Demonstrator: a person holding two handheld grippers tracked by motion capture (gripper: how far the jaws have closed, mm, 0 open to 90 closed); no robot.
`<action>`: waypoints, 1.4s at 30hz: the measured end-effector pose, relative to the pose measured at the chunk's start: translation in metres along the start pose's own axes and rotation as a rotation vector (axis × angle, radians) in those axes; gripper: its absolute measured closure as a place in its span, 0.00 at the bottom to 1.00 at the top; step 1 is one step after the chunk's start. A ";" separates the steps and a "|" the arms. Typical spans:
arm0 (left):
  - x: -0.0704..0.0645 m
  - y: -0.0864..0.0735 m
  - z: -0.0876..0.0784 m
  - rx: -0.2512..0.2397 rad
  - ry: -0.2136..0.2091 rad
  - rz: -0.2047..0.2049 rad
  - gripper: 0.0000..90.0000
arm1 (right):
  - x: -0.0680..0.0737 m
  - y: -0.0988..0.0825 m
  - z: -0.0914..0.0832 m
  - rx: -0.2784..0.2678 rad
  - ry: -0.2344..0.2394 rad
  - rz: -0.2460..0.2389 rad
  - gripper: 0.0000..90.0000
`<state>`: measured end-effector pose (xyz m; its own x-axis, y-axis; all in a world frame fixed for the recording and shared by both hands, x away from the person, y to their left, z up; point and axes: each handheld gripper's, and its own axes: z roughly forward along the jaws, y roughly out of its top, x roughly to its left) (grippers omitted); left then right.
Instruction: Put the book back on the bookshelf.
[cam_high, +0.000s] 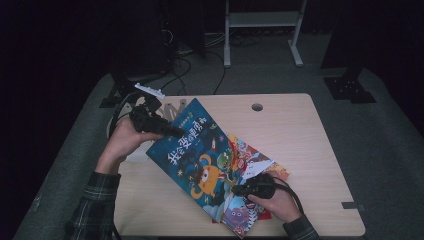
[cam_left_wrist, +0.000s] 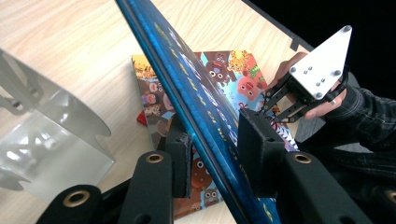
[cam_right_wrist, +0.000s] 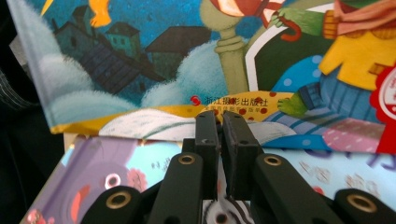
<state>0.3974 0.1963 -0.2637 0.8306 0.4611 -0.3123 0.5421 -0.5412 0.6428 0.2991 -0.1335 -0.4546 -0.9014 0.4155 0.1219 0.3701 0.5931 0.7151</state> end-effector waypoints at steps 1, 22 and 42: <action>-0.002 0.005 -0.001 0.007 0.003 0.006 0.74 | 0.001 0.001 0.002 -0.003 0.006 -0.003 0.94; -0.041 0.070 -0.014 0.161 0.052 0.129 0.90 | -0.064 -0.043 -0.041 -0.143 -0.419 0.230 0.55; -0.055 0.069 -0.040 0.192 0.132 0.163 0.91 | -0.129 -0.107 -0.073 -0.088 -0.681 0.461 0.37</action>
<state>0.3841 0.1624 -0.1742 0.8921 0.4374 -0.1136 0.4270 -0.7333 0.5292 0.3593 -0.3004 -0.4966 -0.3191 0.9477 -0.0074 0.6251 0.2163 0.7500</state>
